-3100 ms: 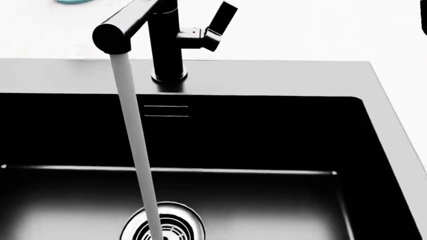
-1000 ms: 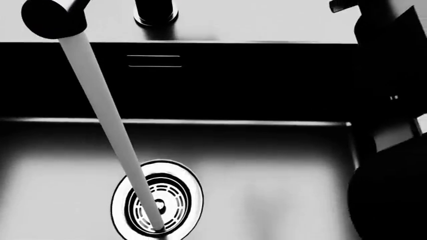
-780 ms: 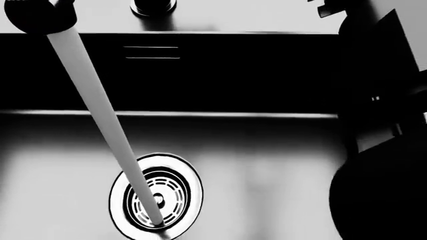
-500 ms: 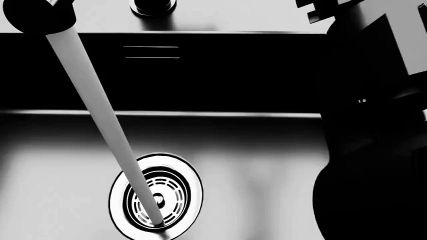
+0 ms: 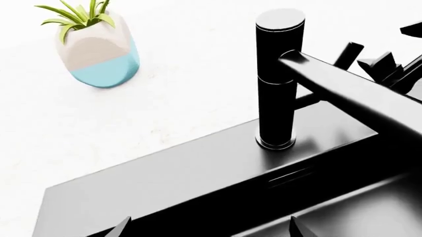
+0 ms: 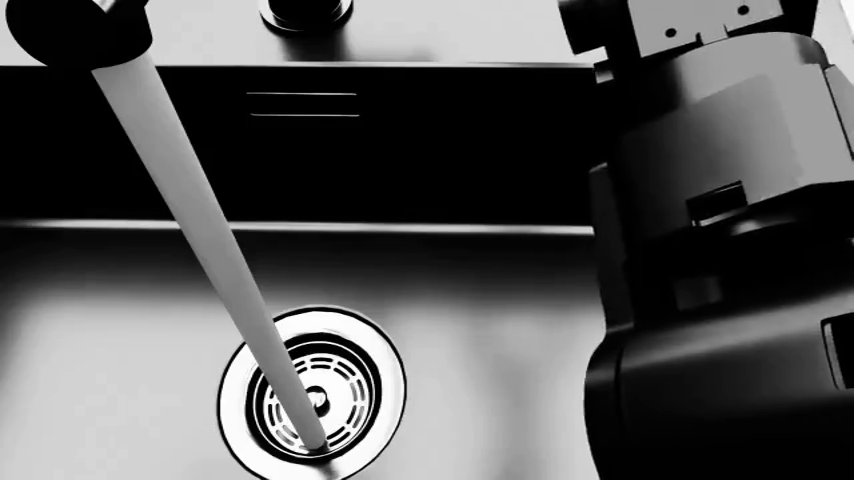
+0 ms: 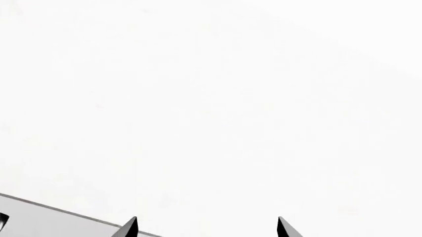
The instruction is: Pick the cucumbers and broccolis from the sink and place them in one bowl. Place the apricot in the other bowl. Then turn off the sink faucet.
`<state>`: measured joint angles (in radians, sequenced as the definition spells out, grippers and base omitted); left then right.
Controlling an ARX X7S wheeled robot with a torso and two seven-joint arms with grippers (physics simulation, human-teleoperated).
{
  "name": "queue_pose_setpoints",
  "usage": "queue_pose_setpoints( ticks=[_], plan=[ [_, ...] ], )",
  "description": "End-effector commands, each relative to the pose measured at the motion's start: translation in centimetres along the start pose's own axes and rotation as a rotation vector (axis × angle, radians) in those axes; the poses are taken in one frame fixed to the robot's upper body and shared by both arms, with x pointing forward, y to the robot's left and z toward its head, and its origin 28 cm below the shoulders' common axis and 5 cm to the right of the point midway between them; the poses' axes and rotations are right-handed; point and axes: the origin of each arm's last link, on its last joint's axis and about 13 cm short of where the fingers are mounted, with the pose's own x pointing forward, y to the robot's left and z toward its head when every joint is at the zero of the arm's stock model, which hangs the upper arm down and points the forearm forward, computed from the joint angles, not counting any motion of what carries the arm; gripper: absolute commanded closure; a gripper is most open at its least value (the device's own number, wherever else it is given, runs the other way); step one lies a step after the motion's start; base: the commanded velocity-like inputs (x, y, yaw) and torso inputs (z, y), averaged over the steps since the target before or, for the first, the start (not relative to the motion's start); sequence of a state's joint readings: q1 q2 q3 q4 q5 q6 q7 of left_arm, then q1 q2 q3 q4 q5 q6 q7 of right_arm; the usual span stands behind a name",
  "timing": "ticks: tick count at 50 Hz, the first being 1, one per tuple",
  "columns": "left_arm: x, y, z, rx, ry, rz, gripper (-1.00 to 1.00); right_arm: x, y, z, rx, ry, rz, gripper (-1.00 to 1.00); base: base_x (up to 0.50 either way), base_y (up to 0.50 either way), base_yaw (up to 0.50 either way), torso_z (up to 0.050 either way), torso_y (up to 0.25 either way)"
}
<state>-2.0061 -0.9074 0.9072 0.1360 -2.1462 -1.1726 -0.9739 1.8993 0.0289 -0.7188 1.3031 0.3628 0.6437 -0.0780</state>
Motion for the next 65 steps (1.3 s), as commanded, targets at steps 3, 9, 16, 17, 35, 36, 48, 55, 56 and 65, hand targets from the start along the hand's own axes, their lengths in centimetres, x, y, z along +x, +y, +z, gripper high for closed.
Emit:
queue_pose_setpoints(
  ticks=[3, 9, 16, 17, 35, 36, 48, 55, 56, 65],
  plan=[
    [0.0, -0.2, 0.3, -0.009, -0.025, -0.038, -1.0, 0.5, 1.6, -0.6, 0.011, 0.001, 0.061, -1.0, 0.0, 0.0, 0.0, 0.0, 0.0],
    [0.0, -0.3, 0.3, -0.011, -0.024, -0.038, -1.0, 0.2, 1.8, 0.2, 0.005, -0.028, 0.085, -1.0, 0.0, 0.0, 0.0, 0.0, 0.0],
    [-0.2, -0.2, 0.2, -0.013, -0.023, -0.036, -1.0, 0.2, 2.2, 0.5, 0.003, -0.046, 0.106, -1.0, 0.0, 0.0, 0.0, 0.0, 0.0],
    [-0.2, -0.2, 0.2, -0.012, -0.024, -0.036, -1.0, 0.2, 2.3, 0.5, 0.004, -0.048, 0.107, -1.0, 0.0, 0.0, 0.0, 0.0, 0.0],
    [-0.2, -0.1, 0.1, -0.017, -0.025, -0.036, -1.0, -0.2, 3.1, 1.7, 0.002, -0.091, 0.153, -1.0, 0.0, 0.0, 0.0, 0.0, 0.0],
    [-0.2, -0.1, 0.1, -0.017, -0.025, -0.036, -1.0, -0.2, 3.2, 1.7, 0.002, -0.095, 0.154, -1.0, 0.0, 0.0, 0.0, 0.0, 0.0],
    [-0.3, -0.1, 0.0, -0.021, -0.025, -0.037, -1.0, -0.4, 3.8, 2.1, -0.004, -0.117, 0.192, -1.0, 0.0, 0.0, 0.0, 0.0, 0.0],
    [-0.3, -0.1, -0.1, -0.024, -0.024, -0.038, -1.0, -0.6, 4.3, 2.5, -0.01, -0.123, 0.221, -1.0, 0.0, 0.0, 0.0, 0.0, 0.0],
    [-0.3, -0.1, -0.1, -0.024, -0.024, -0.037, -1.0, -0.6, 4.4, 2.5, -0.012, -0.124, 0.224, -1.0, 0.0, 0.0, 0.0, 0.0, 0.0],
    [-0.3, -0.1, 0.0, -0.024, -0.024, -0.04, -1.0, -0.8, 4.8, 2.7, -0.02, -0.128, 0.247, -1.0, 0.0, 0.0, 0.0, 0.0, 0.0]
  ],
)
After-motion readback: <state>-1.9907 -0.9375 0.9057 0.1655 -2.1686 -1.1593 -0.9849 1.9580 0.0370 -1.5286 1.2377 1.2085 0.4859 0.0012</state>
